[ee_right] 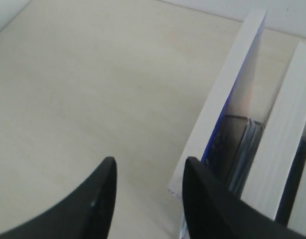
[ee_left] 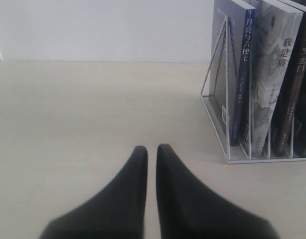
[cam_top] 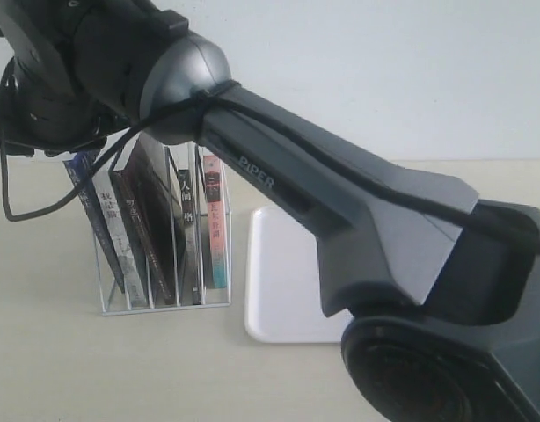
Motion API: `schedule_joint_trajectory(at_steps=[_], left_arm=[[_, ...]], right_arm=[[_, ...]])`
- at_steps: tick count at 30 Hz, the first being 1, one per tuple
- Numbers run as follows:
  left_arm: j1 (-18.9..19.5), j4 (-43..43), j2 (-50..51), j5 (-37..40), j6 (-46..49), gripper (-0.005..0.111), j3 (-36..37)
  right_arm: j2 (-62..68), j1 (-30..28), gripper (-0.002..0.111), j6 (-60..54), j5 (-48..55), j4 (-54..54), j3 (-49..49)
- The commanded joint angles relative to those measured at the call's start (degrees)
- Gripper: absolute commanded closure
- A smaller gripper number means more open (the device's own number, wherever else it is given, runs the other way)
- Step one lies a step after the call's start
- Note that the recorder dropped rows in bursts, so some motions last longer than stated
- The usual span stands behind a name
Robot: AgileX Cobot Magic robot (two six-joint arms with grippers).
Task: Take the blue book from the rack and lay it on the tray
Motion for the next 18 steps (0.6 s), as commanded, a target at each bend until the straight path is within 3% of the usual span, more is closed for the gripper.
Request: schedule_joint_trajectory(at_steps=[1,18], left_arm=[[-0.5,0.2,-0.1,-0.4,0.1,0.101,0.2],[-0.5,0.2,-0.1,-0.4,0.1,0.101,0.2]], right_arm=[[0.4,-0.5,0.068,1.2,0.8,-0.5,-0.4],[2.1,-2.3,0.068,2.1,0.7,1.6,-0.4]])
